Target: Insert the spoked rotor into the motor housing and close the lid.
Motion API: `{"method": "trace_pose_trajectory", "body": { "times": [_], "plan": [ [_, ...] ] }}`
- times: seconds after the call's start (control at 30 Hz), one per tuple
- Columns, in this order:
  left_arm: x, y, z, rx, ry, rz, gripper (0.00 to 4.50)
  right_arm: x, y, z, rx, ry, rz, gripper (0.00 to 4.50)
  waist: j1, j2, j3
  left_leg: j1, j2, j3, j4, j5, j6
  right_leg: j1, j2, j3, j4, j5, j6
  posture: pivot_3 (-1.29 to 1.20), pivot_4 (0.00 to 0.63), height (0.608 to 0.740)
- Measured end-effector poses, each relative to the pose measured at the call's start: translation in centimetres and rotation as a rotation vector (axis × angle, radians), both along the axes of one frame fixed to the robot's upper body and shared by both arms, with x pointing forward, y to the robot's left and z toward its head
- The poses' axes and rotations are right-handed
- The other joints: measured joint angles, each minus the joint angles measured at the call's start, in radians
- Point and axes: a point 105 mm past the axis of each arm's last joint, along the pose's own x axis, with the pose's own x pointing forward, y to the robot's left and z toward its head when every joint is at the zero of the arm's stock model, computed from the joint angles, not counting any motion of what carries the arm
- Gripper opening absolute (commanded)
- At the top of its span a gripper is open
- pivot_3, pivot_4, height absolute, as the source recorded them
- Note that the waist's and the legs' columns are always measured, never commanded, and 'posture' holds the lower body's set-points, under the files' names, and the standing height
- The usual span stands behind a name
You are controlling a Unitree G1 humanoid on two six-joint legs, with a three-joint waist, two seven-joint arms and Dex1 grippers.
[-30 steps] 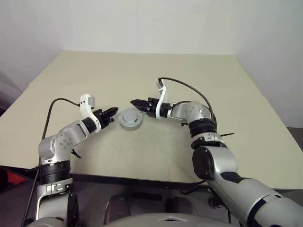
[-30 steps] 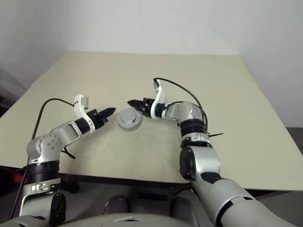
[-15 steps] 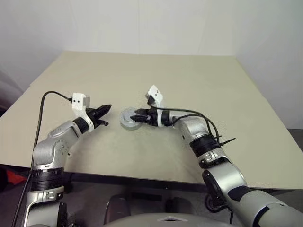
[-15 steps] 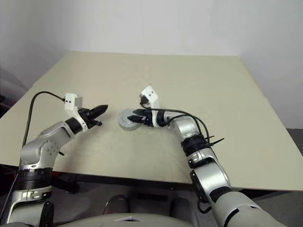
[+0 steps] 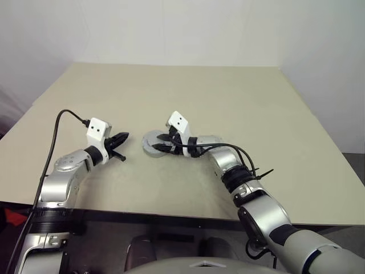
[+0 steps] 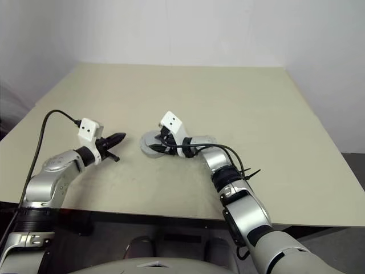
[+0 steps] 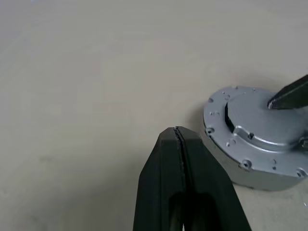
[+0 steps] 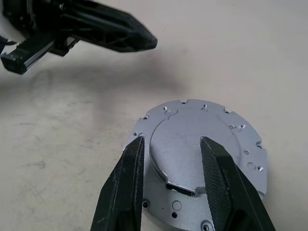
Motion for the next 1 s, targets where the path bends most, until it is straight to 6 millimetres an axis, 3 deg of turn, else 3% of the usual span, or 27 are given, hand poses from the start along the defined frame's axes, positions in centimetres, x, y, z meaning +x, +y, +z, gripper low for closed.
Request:
{"method": "trace_pose_trajectory", "body": {
  "times": [0.1,0.4,0.5,0.67,0.93,1.0],
  "plan": [
    [0.0,-0.2,0.2,-0.085,0.029,0.001,0.00,0.2,-0.1,0.3,0.021,0.010,-0.013,2.01,-0.001,0.000,0.000,0.000,0.000,0.000,0.000,0.000,0.000,0.000,0.000,0.000,0.000,0.000,0.000,0.00,0.000,0.740],
    [0.4,-4.7,2.9,-0.468,0.139,-0.146,0.00,1.1,-0.6,1.6,0.088,0.056,-0.062,2.01,-0.004,0.000,0.000,0.000,0.000,0.000,0.001,0.000,0.000,0.000,0.000,0.000,0.001,0.001,-0.001,0.00,0.000,0.740],
    [0.8,-5.3,2.1,-0.495,0.223,-0.140,0.00,1.3,-0.9,1.5,0.083,0.061,-0.073,2.01,-0.005,0.000,0.000,0.000,0.000,0.000,0.001,0.000,0.000,0.000,0.000,0.001,0.001,0.001,-0.001,0.00,0.000,0.740],
    [1.0,-5.6,-1.4,-0.451,0.399,-0.075,0.00,1.6,-1.2,1.6,0.084,0.059,-0.101,2.01,-0.005,0.000,0.000,0.000,0.000,0.000,0.001,0.000,0.001,0.000,0.000,0.000,0.000,0.001,-0.001,0.00,0.000,0.740],
    [1.3,-5.7,-1.6,-0.416,0.444,-0.060,0.00,2.3,-2.3,2.6,0.124,0.094,-0.163,2.01,-0.004,-0.001,0.000,0.003,0.000,0.000,0.001,-0.001,0.001,0.007,0.000,0.000,0.000,0.001,-0.001,0.00,0.000,0.740],
    [1.2,-5.7,-1.6,-0.414,0.450,-0.059,0.00,2.3,-2.8,2.8,0.171,0.208,-0.186,2.01,-0.004,0.000,0.000,0.007,0.000,0.000,0.001,-0.001,0.002,0.011,0.000,0.000,-0.001,0.001,-0.001,0.00,0.000,0.740]
  ]
}}
